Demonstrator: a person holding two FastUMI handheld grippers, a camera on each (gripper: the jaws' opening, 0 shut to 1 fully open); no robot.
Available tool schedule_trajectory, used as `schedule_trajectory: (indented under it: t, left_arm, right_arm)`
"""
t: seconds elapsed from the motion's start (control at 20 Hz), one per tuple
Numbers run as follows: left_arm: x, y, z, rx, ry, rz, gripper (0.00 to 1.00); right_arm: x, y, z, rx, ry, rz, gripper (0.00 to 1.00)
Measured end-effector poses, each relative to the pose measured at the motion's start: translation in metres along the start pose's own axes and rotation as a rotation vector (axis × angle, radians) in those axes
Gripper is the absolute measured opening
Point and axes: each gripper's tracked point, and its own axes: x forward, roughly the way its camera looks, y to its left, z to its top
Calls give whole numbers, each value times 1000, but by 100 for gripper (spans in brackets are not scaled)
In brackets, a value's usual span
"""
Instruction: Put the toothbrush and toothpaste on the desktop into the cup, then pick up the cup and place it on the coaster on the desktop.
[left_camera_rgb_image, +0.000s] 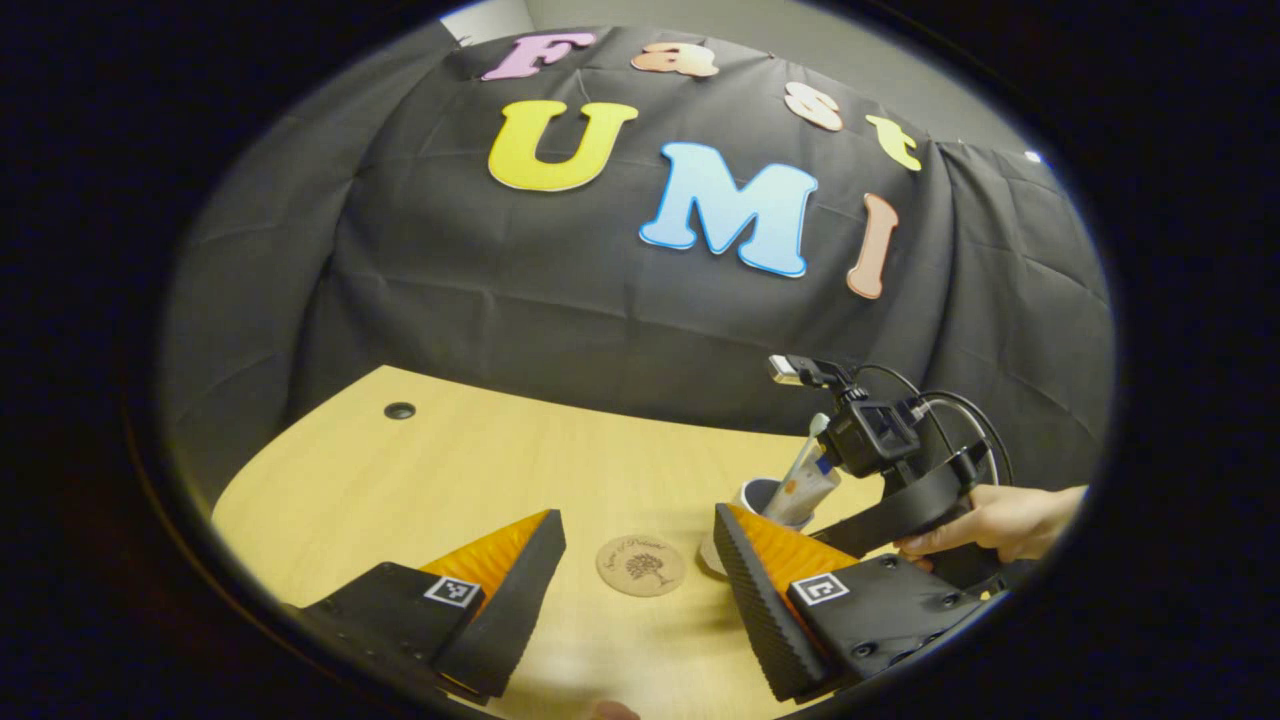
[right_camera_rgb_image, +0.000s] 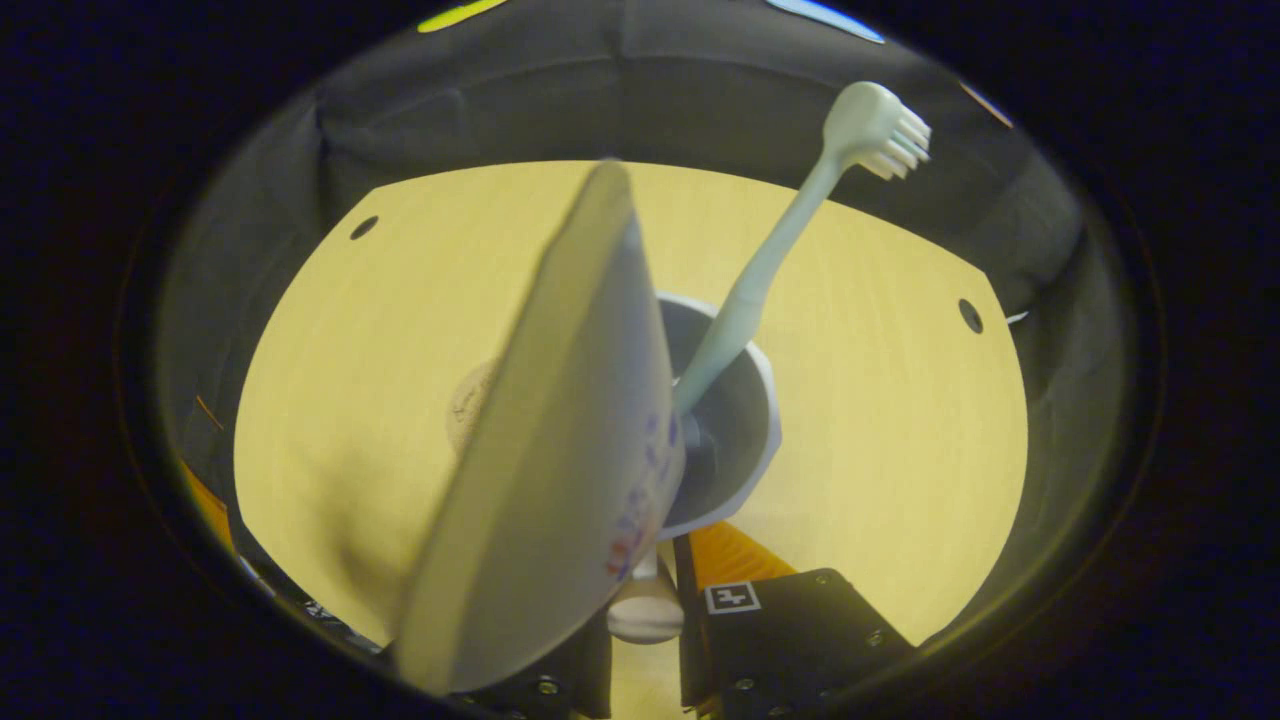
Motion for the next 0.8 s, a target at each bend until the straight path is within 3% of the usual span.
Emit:
schedule_trajectory:
  t: [0.45,0.8]
  left_arm:
    - [-33,41,-4,-29,-11,80,97]
    - [-34,49,-4,-33,-15,96,96]
  right_arm:
    - [13,63,15,-102,24,50,31]
    - [14,65,15,-123,44,38,31]
